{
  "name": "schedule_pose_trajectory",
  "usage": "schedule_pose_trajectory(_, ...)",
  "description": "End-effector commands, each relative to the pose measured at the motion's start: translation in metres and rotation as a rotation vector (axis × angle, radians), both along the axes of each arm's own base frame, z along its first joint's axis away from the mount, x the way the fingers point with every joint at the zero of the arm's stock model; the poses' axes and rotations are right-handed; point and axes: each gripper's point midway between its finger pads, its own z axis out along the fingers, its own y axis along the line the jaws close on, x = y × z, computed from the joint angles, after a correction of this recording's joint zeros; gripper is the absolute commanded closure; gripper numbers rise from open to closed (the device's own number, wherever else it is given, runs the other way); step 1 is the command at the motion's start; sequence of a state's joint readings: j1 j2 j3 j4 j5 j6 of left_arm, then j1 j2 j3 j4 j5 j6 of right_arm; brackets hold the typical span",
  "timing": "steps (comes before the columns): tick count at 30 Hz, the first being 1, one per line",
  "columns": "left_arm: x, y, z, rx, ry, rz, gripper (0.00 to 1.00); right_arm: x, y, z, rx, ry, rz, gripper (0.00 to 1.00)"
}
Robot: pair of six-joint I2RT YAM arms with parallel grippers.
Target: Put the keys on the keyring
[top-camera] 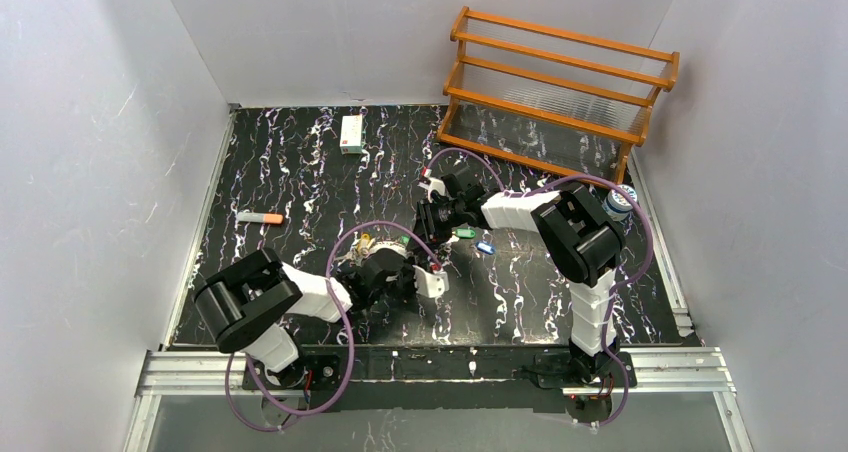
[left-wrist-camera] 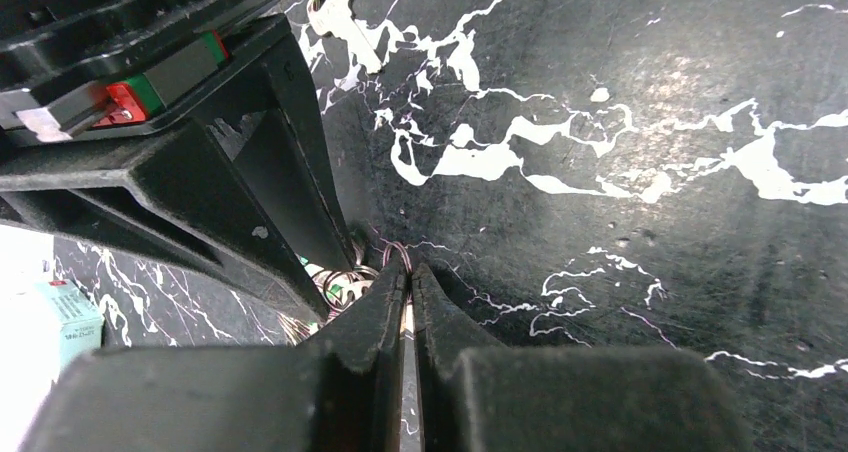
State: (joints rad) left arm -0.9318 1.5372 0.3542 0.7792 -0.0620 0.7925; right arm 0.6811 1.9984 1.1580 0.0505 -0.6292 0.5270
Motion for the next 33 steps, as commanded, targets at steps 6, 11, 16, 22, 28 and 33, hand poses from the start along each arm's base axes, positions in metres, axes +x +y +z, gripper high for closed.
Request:
schedule_pose_trajectory(6, 0.004, 0.007, 0.0, 0.05, 0.03, 0.059, 1.0, 0.012, 0.003, 0.02, 0.038, -0.045, 0.009, 0.64)
schedule_pose_trajectory(11, -0.001, 0.004, 0.015, -0.056, 0.071, 0.095, 1.0, 0.017, -0.006, 0.033, 0.056, -0.083, 0.0, 0.54)
schedule_pose_trajectory(16, -0.007, 0.005, 0.028, -0.156, 0.107, 0.136, 1.0, 0.017, -0.017, 0.054, 0.104, -0.145, 0.005, 0.38)
schedule_pose_trajectory(22, -0.013, 0.003, 0.046, -0.273, 0.148, 0.157, 1.0, 0.008, -0.032, 0.077, 0.183, -0.262, 0.059, 0.31)
schedule_pose_trajectory(28, -0.017, -0.002, 0.076, -0.432, 0.193, 0.186, 1.0, -0.006, -0.041, 0.112, 0.304, -0.47, 0.132, 0.29)
schedule_pose_trajectory(33, -0.022, -0.008, 0.102, -0.53, 0.214, 0.159, 1.0, -0.028, -0.049, 0.137, 0.434, -0.716, 0.247, 0.28)
